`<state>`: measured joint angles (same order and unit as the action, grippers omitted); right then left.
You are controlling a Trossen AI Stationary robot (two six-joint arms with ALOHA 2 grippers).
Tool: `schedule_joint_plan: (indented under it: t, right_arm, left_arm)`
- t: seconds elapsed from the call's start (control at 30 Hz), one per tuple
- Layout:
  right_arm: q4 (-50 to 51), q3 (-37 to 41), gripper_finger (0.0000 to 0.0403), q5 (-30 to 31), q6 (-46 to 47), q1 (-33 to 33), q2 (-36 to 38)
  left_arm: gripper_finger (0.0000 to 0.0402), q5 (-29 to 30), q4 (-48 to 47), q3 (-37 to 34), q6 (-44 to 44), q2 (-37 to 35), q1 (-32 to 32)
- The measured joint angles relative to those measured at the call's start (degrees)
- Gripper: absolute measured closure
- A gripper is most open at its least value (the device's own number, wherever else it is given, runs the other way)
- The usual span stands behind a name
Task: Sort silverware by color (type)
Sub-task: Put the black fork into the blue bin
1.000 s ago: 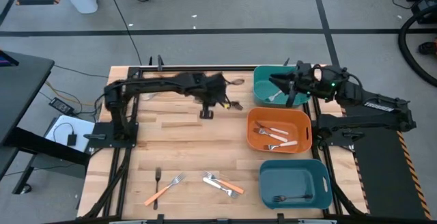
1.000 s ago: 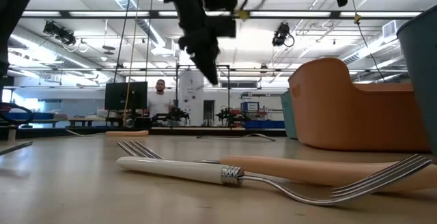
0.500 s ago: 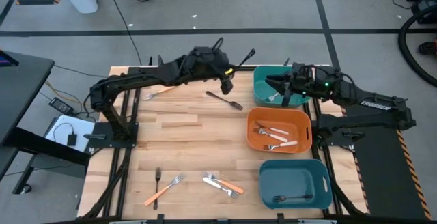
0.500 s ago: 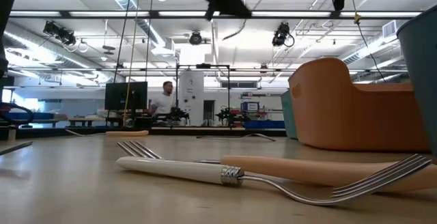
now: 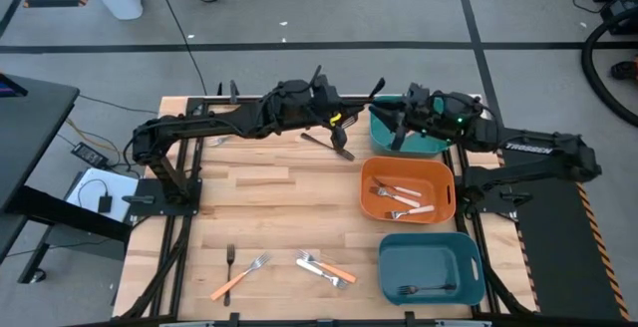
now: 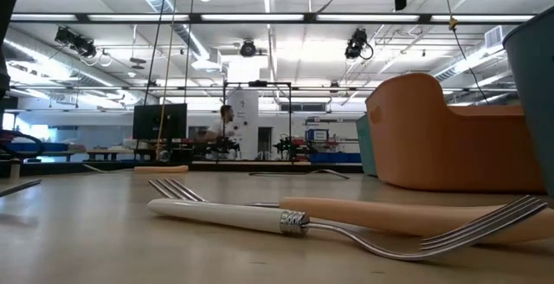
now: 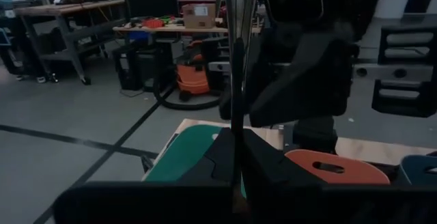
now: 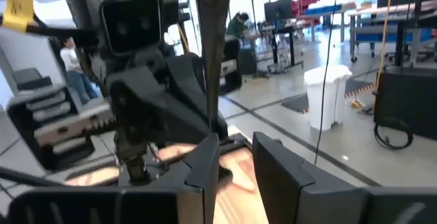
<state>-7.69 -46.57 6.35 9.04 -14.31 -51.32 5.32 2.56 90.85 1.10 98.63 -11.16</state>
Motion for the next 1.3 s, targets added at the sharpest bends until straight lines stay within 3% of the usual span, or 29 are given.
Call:
schedule_joint_plan:
  t: [0.33,0.67,0.77,0.97,1.17,1.3]
  right_arm:
    - [-7.78,0.02,0.0274,0.35,0.87,0.0,-2.8]
    - [-15.84,0.04,0.0275,0.91,5.29,0.0,-7.19]
    - [-15.42,0.04,0.0292,1.58,5.38,0.08,-7.79]
    - [-15.02,0.04,0.039,1.46,2.01,1.04,-6.94]
    - [-13.26,0.04,0.0395,1.55,1.4,1.99,-5.43]
    - [-6.68,0.04,0.0395,1.55,1.79,2.95,-2.34]
  left_arm:
    - [0.0384,0.27,-0.5,0.02,0.07,0.0,0.46]
    - [0.0384,0.02,-2.46,0.02,0.17,0.11,0.53]
    - [0.0384,0.02,-2.56,0.02,0.15,0.11,0.5]
    - [0.0376,0.08,-3.32,0.04,-0.11,0.11,0.51]
    - [0.0341,-1.01,-4.23,0.07,0.04,0.08,0.49]
    - [0.0315,-2.14,-8.68,0.07,0.11,-1.59,-0.06]
